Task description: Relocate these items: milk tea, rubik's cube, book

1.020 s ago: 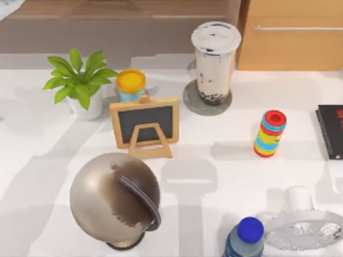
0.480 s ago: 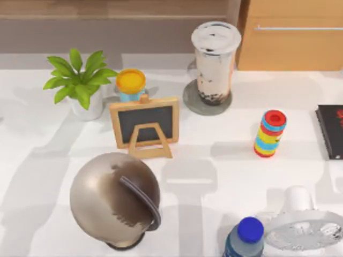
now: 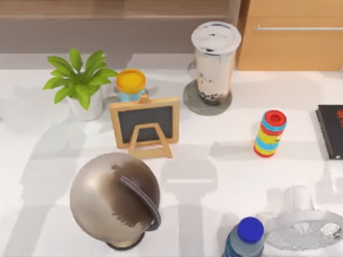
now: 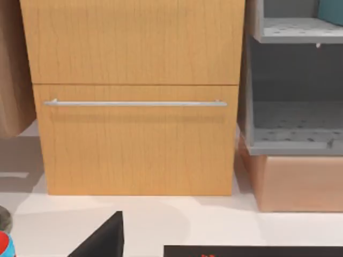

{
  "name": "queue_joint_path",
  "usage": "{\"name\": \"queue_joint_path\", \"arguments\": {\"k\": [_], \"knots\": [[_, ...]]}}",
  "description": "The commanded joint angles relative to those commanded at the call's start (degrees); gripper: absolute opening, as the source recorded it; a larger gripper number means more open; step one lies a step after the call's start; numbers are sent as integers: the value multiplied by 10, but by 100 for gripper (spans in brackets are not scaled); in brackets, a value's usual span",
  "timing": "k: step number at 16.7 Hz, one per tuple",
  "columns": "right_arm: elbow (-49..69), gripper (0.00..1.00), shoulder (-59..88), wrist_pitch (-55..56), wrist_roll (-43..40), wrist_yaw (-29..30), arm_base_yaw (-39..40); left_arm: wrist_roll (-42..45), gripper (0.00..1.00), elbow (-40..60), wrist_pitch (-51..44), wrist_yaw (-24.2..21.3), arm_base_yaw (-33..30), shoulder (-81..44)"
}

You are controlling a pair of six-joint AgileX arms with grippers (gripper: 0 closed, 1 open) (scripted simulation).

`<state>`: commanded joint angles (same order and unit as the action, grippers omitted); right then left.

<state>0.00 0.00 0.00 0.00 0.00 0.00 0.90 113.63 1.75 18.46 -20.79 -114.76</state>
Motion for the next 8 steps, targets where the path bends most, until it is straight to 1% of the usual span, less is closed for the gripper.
{"name": "queue_joint_path", "arguments": {"k": [4,8], "knots": [[0,100,0,0,0,0,0,0,0,0,-1,-1,0,-1],[0,100,0,0,0,0,0,0,30,0,-1,-1,0,-1]]}}
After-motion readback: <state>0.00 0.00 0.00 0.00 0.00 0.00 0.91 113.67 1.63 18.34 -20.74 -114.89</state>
